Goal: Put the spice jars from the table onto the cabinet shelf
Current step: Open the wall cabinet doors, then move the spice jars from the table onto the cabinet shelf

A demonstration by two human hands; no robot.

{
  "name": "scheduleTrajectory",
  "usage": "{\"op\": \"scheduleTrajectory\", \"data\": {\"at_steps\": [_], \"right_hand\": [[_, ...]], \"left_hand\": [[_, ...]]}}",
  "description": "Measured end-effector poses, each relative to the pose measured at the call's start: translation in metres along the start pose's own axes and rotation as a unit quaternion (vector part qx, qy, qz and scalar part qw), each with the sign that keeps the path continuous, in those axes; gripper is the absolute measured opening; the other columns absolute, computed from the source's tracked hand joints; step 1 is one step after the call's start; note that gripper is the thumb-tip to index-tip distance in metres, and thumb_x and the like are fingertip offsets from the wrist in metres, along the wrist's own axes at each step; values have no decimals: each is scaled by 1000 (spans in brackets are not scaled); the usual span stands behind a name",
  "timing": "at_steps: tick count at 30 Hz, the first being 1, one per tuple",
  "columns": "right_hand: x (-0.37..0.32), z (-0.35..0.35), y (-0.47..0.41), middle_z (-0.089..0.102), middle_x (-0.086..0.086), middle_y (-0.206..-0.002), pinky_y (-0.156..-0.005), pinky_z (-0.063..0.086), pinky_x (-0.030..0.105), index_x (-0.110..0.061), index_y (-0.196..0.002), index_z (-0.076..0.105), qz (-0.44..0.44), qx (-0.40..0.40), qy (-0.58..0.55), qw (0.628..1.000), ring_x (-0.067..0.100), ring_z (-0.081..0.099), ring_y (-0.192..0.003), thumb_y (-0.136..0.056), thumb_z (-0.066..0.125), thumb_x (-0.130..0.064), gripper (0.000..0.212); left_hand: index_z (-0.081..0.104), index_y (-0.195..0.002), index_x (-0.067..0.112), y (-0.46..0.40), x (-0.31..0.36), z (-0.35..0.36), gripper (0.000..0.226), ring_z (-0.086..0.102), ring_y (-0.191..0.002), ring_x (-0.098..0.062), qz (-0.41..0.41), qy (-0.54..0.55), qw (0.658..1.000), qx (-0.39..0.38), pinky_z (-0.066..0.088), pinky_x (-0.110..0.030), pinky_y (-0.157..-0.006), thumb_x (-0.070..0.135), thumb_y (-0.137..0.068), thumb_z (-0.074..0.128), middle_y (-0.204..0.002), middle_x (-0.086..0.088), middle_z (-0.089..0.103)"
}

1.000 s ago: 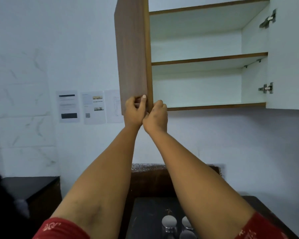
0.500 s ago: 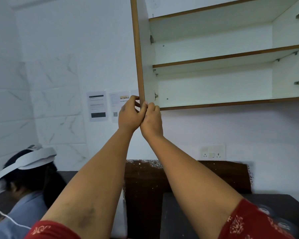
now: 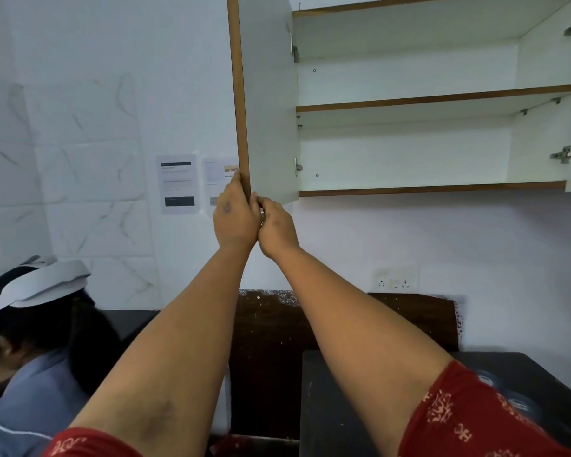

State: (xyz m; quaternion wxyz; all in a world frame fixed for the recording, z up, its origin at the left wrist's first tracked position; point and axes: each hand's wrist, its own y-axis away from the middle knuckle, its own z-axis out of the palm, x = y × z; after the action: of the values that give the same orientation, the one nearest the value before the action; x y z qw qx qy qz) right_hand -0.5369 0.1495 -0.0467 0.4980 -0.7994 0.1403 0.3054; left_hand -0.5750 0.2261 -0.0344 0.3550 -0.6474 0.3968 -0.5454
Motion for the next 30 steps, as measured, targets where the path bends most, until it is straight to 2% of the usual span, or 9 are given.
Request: {"op": "scheduleTrajectory", "data": {"at_steps": [2,4,6,10,14,18,23,26,30], "right_hand": [[7,-5,2,56,6,-131,-95,49,35,-17,-135,52,3,19,11,1000,22,56,-112,-104,33,-23,37],[17,-15,6,50,8,-138,-102,43,33,-13,-137,48,6,49,48,998,22,50,-121,-102,36,-12,37],[31,-26,14,49,9,-137,-100,42,32,-12,-134,49,17,79,73,994,23,49,-123,-102,39,-10,34],[66,-53,43,48,8,-132,-96,46,36,-14,-127,51,36,118,128,984,23,50,-118,-101,44,-16,28],[116,-100,87,47,5,-131,-98,44,33,-18,-127,50,82,135,200,967,20,49,-118,-100,45,-19,27],[173,-152,140,49,12,-129,-99,42,37,-14,-125,52,171,165,257,937,28,49,-118,-99,47,-20,28],[224,-195,214,49,12,-130,-96,42,34,-15,-127,52,285,201,255,902,28,51,-118,-99,50,-23,30],[251,-217,258,48,10,-132,-93,41,32,-16,-128,53,361,204,260,872,27,52,-118,-98,52,-23,31],[291,-238,306,50,16,-128,-98,41,39,-11,-125,54,422,181,269,847,32,51,-118,-96,54,-19,30]], "left_hand": [[41,-143,10,6,8,5,50,51,-120,-30,13,-33,999,27,47,-46,-97,19,-94,47,-132,-10,56],[38,-146,13,20,17,11,58,41,-130,-31,23,-74,996,50,41,-45,-103,13,-89,50,-145,-12,42],[34,-148,17,37,22,19,66,31,-138,-31,26,-94,994,57,32,-46,-108,13,-84,54,-153,-12,30],[36,-145,16,85,34,41,69,28,-138,-31,25,-57,998,32,26,-48,-110,22,-79,56,-153,-13,28],[34,-145,14,146,59,69,73,27,-137,-31,12,9,998,-59,24,-50,-109,30,-78,58,-152,-13,28],[34,-144,13,215,75,100,75,27,-136,-31,-11,55,982,-180,28,-54,-105,31,-76,62,-150,-13,29],[32,-145,15,298,86,131,75,27,-136,-28,-80,84,945,-304,32,-52,-105,33,-80,65,-148,-8,28],[30,-146,17,352,91,147,77,27,-136,-28,-141,95,912,-373,31,-50,-107,31,-80,67,-147,-5,27],[28,-145,16,413,93,164,80,30,-132,-30,-192,78,863,-460,33,-50,-104,34,-79,69,-143,-7,29]]}}
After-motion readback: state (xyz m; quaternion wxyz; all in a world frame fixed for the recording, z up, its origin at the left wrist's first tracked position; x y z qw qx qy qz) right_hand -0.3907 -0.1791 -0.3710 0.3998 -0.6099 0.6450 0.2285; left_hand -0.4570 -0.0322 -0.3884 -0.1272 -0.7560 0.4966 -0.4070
